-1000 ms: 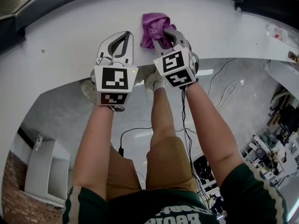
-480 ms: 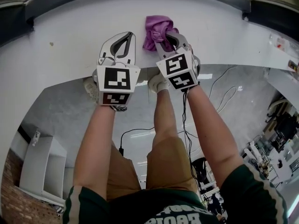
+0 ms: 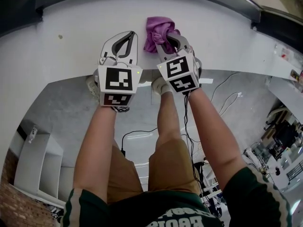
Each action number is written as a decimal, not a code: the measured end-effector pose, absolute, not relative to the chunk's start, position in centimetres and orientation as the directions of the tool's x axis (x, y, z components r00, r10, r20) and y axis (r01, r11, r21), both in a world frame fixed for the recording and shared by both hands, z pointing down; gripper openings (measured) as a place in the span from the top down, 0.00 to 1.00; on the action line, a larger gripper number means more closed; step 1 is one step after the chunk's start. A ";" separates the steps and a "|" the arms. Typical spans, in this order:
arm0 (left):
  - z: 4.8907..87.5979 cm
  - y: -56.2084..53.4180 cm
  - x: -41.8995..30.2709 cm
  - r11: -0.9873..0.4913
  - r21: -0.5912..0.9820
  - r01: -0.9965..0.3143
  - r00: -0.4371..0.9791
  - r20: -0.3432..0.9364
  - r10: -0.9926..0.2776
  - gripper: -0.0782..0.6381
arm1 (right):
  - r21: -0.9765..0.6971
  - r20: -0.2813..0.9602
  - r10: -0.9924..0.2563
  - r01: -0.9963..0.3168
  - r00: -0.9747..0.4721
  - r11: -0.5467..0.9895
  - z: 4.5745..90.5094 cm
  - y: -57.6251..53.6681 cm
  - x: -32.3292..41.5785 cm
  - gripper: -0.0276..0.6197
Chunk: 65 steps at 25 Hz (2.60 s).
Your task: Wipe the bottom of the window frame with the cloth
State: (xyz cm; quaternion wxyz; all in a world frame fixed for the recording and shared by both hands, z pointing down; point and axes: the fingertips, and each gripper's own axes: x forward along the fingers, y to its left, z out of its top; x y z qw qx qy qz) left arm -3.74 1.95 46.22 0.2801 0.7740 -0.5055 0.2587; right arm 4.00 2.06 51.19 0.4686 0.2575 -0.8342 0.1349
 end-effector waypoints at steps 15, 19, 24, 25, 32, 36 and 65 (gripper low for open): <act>45.8 2.6 -8.9 -0.340 0.097 -0.935 0.310 0.689 -0.655 0.88 | -0.001 0.850 -0.261 -0.496 -0.457 0.868 51.1 3.2 -2.2 0.84; 45.6 3.0 -10.3 -0.332 0.097 -0.938 0.304 0.687 -0.659 0.88 | -0.002 0.848 -0.251 -0.476 -0.466 0.879 51.1 3.4 -4.0 0.84; 45.6 3.4 -12.8 -0.297 0.104 -0.949 0.283 0.693 -0.663 0.88 | -0.008 0.848 -0.231 -0.448 -0.477 0.894 50.9 3.6 -6.1 0.84; 45.6 3.5 -13.3 -0.293 0.103 -0.951 0.280 0.694 -0.663 0.88 | -0.008 0.847 -0.230 -0.444 -0.479 0.896 50.9 3.6 -6.7 0.84; 46.0 4.4 -16.5 -0.251 0.104 -0.962 0.249 0.704 -0.665 0.88 | -0.014 0.849 -0.206 -0.409 -0.487 0.912 51.0 4.2 -9.6 0.84; 46.2 4.6 -17.1 -0.235 0.103 -0.966 0.238 0.706 -0.667 0.88 | -0.016 0.847 -0.195 -0.391 -0.494 0.920 51.2 4.1 -10.3 0.84; 45.4 11.0 -28.1 -0.058 0.088 -0.994 0.104 0.735 -0.670 0.88 | -0.046 0.791 -0.136 -0.279 -0.597 0.959 50.7 7.2 -24.6 0.84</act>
